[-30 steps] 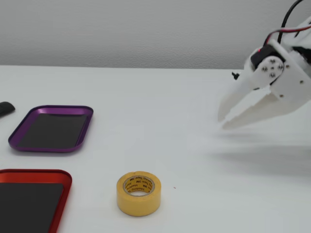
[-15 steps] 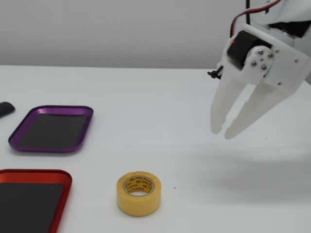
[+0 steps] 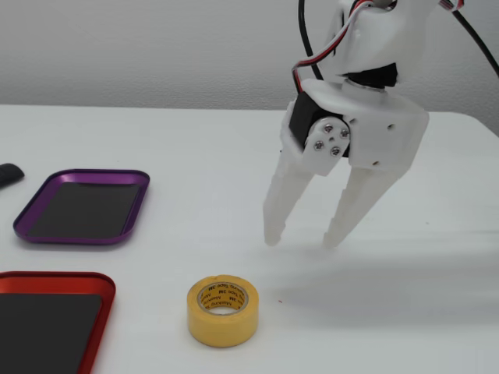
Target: Grasp a tape and put it in the right purple dish.
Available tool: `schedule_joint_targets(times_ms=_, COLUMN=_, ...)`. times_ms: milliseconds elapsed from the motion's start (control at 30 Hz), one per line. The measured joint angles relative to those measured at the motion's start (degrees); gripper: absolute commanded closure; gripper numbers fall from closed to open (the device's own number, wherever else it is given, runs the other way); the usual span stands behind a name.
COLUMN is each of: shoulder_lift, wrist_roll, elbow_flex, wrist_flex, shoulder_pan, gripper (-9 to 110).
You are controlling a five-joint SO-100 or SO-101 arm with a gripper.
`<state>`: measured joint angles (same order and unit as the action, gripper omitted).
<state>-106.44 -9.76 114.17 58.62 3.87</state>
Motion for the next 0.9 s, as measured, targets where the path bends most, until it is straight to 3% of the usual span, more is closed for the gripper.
schedule_joint_targets(times_ms=433, shoulder_lift=0.7, wrist_roll=0.0, elbow_flex=-5.4, wrist_flex=-0.3, shoulder_pan=0.7, gripper=85)
schedule_joint_targets(times_ms=900, shoulder_lift=15.0, wrist_roll=0.0, elbow_flex=-12.6, wrist_flex=-0.5, shoulder_pan=0.9, gripper=85)
